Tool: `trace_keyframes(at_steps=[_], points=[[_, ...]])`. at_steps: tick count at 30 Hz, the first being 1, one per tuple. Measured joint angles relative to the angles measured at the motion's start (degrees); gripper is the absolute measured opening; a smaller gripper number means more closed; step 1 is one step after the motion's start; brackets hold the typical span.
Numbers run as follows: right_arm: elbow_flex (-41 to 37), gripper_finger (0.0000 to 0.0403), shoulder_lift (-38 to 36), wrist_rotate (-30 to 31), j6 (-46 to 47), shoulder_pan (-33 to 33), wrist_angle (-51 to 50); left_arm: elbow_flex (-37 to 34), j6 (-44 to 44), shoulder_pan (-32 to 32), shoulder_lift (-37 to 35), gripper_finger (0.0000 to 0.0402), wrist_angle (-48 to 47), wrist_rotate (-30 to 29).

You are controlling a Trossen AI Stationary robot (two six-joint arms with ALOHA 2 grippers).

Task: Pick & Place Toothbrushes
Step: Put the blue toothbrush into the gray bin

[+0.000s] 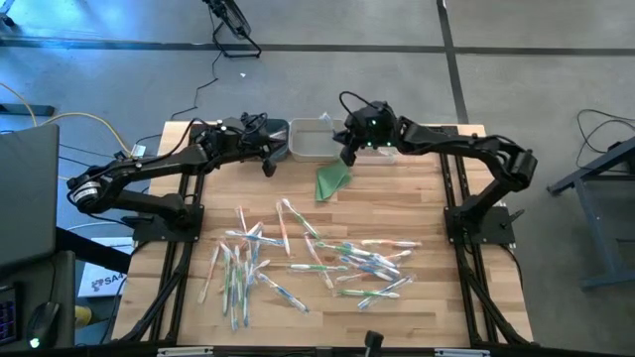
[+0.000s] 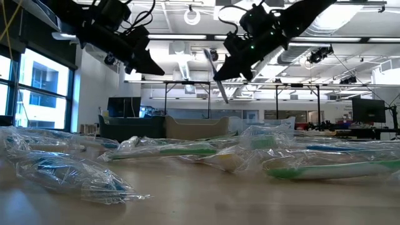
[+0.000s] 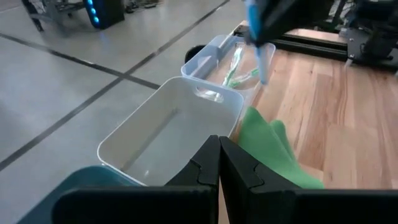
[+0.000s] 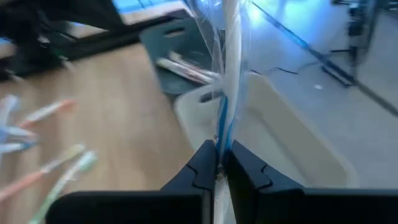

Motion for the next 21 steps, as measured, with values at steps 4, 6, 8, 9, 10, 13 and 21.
trace_keyframes(at_steps=[4, 6, 8, 9, 10, 13, 21], points=[[8.05, 0.0013, 2.14, 4.57, -5.58, 0.65, -7.86, 0.0, -0.1, -0.02, -0.07, 0.0, 0.44, -2.65], [11.56, 0.0013, 3.98, 5.3, -7.93, 0.84, -10.58, 0.0, -0.88, 0.0, -0.15, 0.0, 0.44, -4.12], [15.0, 0.0013, 6.31, 4.91, -9.21, 0.86, -12.55, 0.0, -1.28, 0.0, -0.15, 0.0, 0.07, -4.62], [16.61, 0.0013, 7.55, 4.76, -9.31, 0.81, -13.5, 0.0, -1.29, 0.0, -0.15, 0.0, -0.11, -4.63], [18.1, 0.0013, 8.8, 4.81, -9.44, 0.77, -14.2, 0.0, -1.29, 0.0, -0.15, 0.0, -0.15, -4.74], [22.22, 0.0013, 12.58, 6.17, -10.99, 0.7, -16.83, 0.0, -1.3, -0.02, -0.56, 0.0, -0.21, -5.81], [27.35, 0.0013, 20.0, 4.26, -12.37, -0.68, -18.14, 0.0, -1.25, 0.0, -3.49, 0.0, -0.26, -8.42]])
